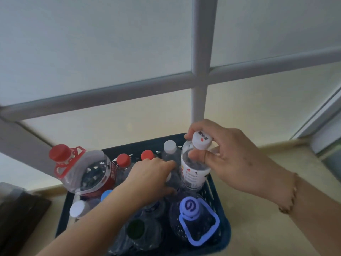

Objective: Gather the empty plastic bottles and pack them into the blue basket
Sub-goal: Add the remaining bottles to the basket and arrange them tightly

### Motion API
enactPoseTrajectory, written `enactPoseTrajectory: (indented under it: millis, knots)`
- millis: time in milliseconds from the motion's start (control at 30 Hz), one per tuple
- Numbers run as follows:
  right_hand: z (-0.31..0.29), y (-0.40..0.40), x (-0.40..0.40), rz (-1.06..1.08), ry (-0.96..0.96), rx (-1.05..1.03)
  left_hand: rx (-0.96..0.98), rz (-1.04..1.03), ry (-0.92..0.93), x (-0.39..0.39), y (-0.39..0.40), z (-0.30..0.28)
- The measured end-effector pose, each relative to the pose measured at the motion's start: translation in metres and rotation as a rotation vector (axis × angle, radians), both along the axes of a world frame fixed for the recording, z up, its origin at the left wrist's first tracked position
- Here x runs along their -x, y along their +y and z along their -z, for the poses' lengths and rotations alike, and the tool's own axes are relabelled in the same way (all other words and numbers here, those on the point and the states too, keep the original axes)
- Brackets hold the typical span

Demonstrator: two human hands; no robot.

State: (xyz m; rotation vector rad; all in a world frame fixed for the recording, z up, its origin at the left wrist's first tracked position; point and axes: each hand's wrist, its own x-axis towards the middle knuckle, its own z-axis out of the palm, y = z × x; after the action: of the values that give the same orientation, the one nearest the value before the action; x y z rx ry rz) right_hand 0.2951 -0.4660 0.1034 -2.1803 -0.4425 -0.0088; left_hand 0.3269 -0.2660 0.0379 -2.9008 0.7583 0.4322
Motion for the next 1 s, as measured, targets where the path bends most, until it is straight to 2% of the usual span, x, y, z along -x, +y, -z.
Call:
enactPoseTrajectory:
  millis: [267, 500, 867, 1000]
  knots:
    - [0.046, 0.014, -0.009, -0.064, 0.107, 0.162, 0.155, 0.011, 0.064, -0.002, 0.01, 0.007]
    - [0.078, 0.011, -0.018, -0.059, 0.13, 0.307, 0.218, -0.038, 0.018, 0.005, 0.014, 0.011]
    - [0.092, 0.016, -0.022, -0.067, 0.165, 0.384, 0.239, -0.048, 0.002, 0.006, 0.014, 0.013]
    - [0.083, 0.009, -0.02, -0.1, 0.143, 0.41, 0.259, -0.113, -0.092, 0.018, 0.019, 0.014]
